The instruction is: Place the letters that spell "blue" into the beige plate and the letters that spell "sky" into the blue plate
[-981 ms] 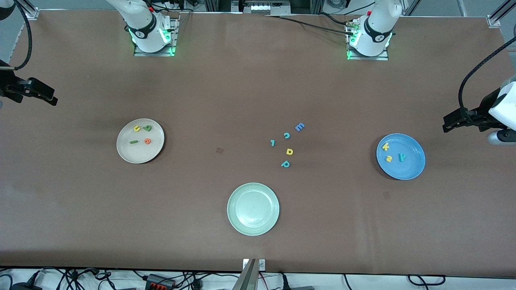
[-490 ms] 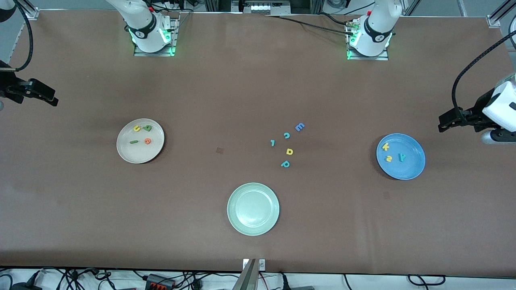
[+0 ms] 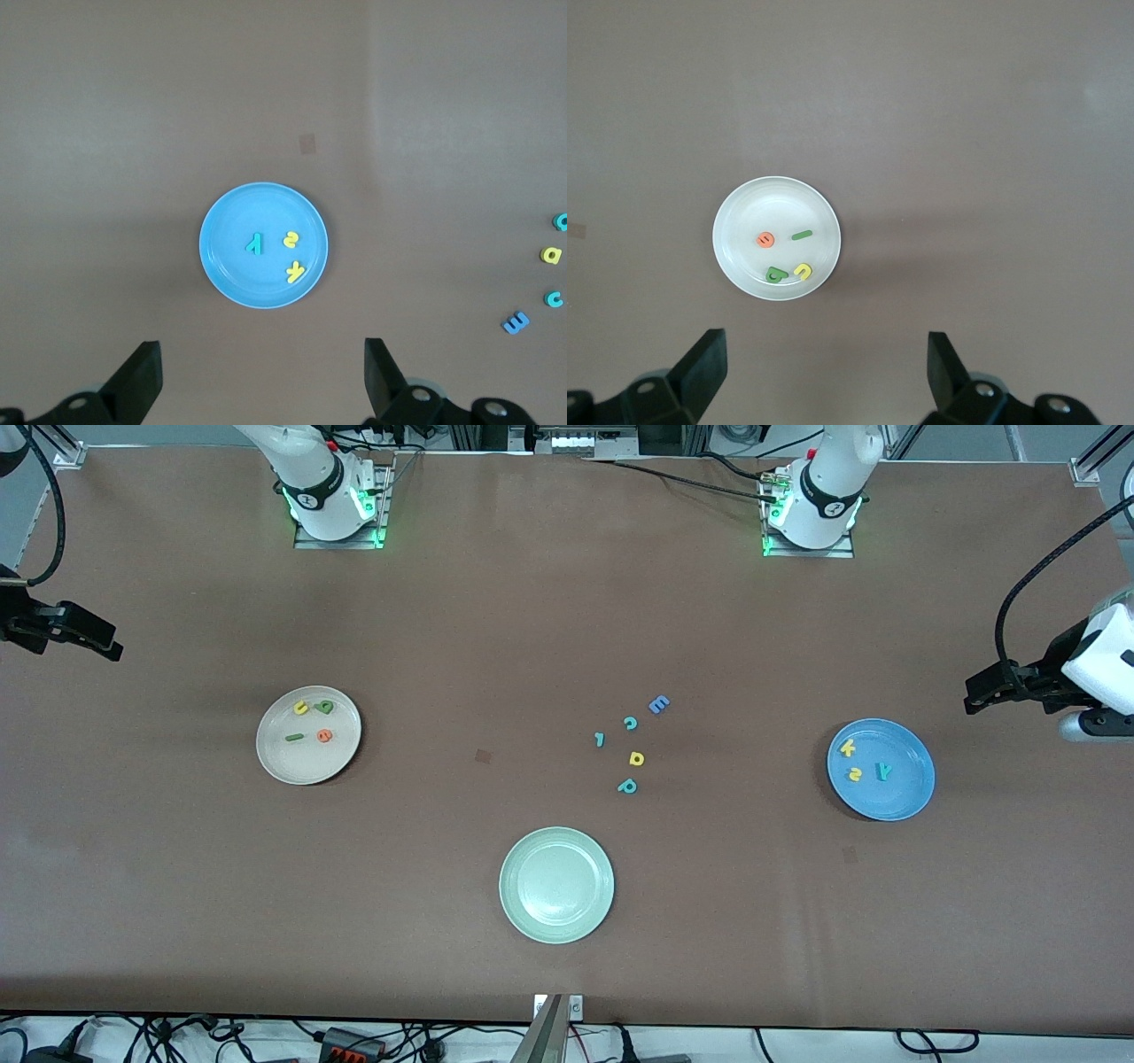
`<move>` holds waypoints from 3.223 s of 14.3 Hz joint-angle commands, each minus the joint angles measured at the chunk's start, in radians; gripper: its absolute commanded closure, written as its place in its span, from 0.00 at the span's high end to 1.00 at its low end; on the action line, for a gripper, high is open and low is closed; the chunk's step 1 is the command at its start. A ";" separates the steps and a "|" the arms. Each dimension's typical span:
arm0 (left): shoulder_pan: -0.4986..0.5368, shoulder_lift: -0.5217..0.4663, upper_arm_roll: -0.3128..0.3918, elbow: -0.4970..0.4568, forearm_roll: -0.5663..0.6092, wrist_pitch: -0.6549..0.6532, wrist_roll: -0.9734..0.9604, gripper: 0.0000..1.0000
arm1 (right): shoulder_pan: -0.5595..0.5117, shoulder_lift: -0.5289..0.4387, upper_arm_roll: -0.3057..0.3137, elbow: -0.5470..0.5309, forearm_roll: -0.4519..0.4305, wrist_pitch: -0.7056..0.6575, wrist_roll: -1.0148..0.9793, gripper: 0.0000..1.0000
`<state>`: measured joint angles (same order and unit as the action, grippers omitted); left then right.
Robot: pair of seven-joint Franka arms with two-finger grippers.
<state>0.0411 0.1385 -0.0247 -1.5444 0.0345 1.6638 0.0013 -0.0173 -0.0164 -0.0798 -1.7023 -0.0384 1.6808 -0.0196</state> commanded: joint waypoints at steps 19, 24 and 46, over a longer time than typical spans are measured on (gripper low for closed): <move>-0.043 0.392 -0.003 0.054 -0.012 0.122 -0.012 1.00 | -0.024 0.024 0.038 0.016 0.005 -0.012 -0.022 1.00; -0.043 0.414 -0.003 -0.038 -0.012 0.243 -0.017 1.00 | -0.024 0.027 0.038 0.012 0.002 -0.004 -0.022 1.00; -0.036 -0.063 -0.003 -0.226 -0.012 0.209 0.002 1.00 | -0.016 0.030 0.038 0.010 -0.005 -0.001 -0.022 1.00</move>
<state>-0.0031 0.1022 -0.0280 -1.7441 0.0331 1.8764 -0.0124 -0.0233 0.0164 -0.0518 -1.6997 -0.0385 1.6811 -0.0237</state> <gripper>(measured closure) 0.000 0.000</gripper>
